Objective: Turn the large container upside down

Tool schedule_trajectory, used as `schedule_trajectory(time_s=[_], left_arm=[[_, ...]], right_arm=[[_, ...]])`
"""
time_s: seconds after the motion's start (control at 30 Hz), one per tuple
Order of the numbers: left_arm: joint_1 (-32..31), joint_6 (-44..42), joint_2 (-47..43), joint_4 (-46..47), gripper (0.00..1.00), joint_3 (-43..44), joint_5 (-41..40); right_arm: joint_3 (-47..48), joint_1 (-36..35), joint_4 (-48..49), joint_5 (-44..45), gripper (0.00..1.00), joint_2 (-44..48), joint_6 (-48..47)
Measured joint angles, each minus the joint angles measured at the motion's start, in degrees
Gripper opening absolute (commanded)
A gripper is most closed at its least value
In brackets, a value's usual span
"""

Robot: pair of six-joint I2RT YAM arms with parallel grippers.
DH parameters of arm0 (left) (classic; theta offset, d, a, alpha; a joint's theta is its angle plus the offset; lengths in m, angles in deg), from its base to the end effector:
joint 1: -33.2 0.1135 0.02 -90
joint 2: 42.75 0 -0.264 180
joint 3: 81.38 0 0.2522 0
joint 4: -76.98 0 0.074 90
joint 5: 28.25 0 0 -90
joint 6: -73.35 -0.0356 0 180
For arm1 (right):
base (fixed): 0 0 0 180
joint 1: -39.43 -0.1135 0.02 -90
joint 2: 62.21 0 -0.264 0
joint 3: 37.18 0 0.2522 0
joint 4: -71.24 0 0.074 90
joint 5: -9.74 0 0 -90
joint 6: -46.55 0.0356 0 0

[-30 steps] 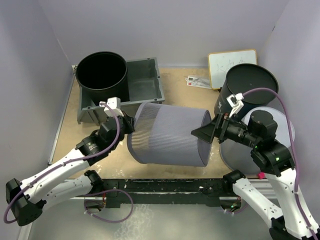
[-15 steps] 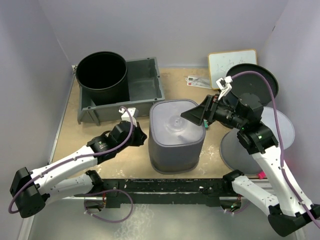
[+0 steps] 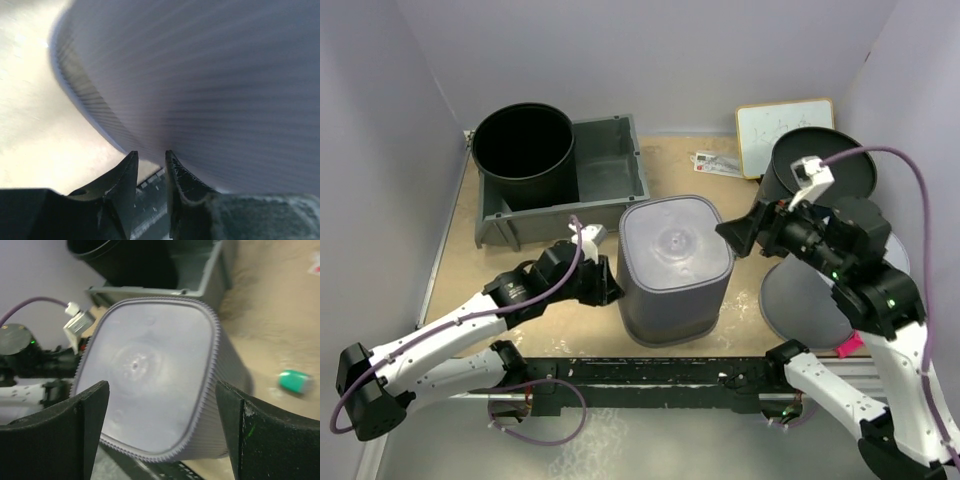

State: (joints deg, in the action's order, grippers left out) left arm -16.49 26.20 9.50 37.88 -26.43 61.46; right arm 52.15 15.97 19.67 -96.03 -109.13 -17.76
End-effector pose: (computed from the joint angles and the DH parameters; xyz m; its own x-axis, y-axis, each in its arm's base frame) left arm 0.1286 -0.1513 0.2691 -0.7982 -0.1103 -0.5921 0.2960 0.7843 -0.5452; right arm 0.1179 0.0617 0.4592 -0.4044 0.2793 -0.8709 -0.5037 0.7268 0.4670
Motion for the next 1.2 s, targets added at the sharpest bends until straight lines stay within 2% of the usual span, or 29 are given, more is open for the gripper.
schedule_trajectory(time_s=[0.2, 0.3, 0.4, 0.53, 0.7, 0.8, 0.97, 1.2], left_arm=[[-3.0, 0.4, 0.0, 3.3, 0.37, -4.3, 14.5], [-3.8, 1.6, 0.7, 6.6, 0.38, -5.9, 17.5], [-3.8, 3.0, 2.6, 13.1, 0.38, -5.9, 17.7], [-4.1, 5.9, 9.8, 27.3, 0.38, -5.6, 16.2], [-4.0, 7.3, 23.6, 35.3, 0.38, 1.2, 9.3], [-2.9, 7.3, 27.1, 35.5, 0.39, 5.6, 5.1], [1.4, 7.1, 25.6, 34.8, 0.39, 8.2, 0.3], [6.1, 4.7, 20.5, 27.8, 0.39, 12.7, -3.9]], right_arm=[[1.4, 0.0, -5.6, 15.5, 0.91, 5.7, -3.8], [1.3, 0.0, -6.7, 21.3, 0.91, 7.0, -3.9], [0.8, 0.1, -6.7, 23.2, 0.91, 7.1, -3.9], [0.6, 0.1, -7.1, 23.7, 0.91, 6.4, -4.5], [0.8, 0.0, -8.1, 23.7, 0.92, 6.0, -5.8], [2.0, 0.1, -9.5, 23.8, 0.92, 5.9, -6.3], [2.6, 0.1, -10.1, 23.3, 0.92, 6.8, -7.3], [1.9, 0.1, -9.9, 12.9, 0.89, 6.7, -11.0]])
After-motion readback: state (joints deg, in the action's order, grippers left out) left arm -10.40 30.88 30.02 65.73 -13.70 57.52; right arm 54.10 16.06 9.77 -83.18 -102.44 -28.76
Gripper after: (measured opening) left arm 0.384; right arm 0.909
